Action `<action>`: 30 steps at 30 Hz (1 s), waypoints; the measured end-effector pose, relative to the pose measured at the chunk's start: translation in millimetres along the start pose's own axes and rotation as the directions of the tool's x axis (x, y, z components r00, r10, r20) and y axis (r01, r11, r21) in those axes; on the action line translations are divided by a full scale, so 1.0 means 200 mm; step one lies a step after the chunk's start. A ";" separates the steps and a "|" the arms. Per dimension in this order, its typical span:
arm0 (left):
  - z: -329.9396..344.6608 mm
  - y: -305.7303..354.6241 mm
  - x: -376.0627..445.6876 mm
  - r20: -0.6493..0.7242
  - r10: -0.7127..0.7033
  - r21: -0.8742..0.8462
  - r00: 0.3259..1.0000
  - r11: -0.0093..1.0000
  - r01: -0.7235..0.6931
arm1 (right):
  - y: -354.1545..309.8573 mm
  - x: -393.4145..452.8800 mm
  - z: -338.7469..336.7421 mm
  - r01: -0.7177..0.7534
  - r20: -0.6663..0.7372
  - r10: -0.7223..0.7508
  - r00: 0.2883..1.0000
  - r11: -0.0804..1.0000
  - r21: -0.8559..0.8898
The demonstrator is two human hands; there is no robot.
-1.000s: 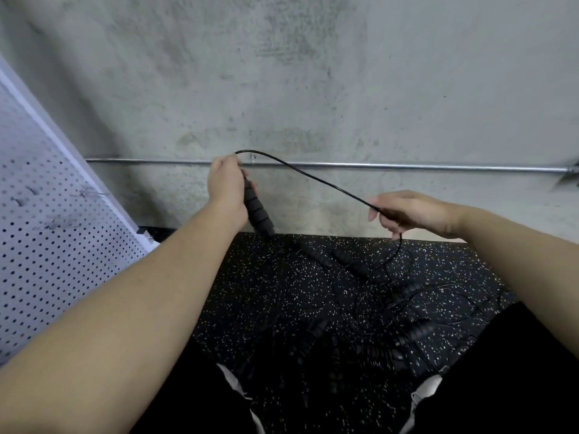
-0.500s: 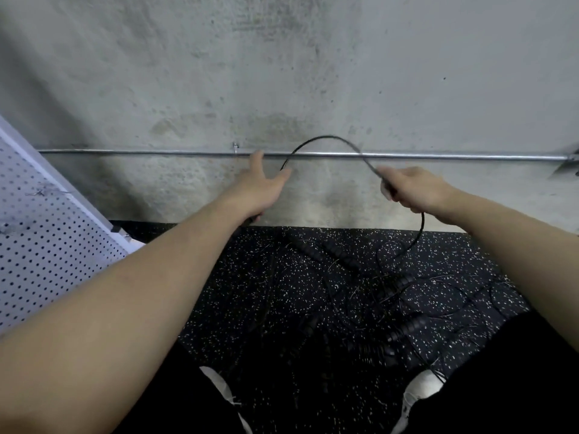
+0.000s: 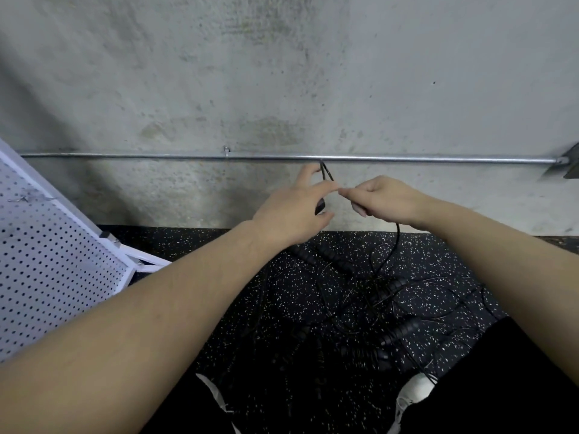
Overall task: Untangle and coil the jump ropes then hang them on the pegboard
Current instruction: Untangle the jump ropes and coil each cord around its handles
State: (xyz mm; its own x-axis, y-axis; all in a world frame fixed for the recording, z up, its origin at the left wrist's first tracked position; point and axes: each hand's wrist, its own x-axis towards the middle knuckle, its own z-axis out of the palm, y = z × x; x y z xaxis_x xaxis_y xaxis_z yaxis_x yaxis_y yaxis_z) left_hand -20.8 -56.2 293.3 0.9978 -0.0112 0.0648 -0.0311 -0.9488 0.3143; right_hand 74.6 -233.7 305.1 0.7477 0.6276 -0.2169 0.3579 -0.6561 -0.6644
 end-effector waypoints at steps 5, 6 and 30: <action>-0.01 0.03 0.01 -0.041 0.032 0.154 0.999 0.988 -0.025 | -0.06 -0.03 0.03 0.084 0.135 -0.084 0.987 0.996 0.006; -0.01 0.03 0.01 -0.023 0.025 0.170 0.999 0.985 -0.021 | -0.06 -0.03 0.03 0.102 0.135 -0.104 0.985 0.995 0.023; -0.03 -0.11 -0.02 0.181 -0.149 0.013 0.972 0.989 0.149 | -0.02 0.03 0.06 0.094 -0.063 -0.092 0.994 0.995 0.018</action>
State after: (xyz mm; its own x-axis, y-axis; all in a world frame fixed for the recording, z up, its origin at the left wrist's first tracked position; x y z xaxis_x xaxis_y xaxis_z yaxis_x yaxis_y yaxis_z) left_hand -23.7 -33.0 291.0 0.9851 0.0736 -0.1554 0.1191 -0.9440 0.3076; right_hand 71.4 -222.2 298.3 0.7452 0.6578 -0.1091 0.4162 -0.5868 -0.6946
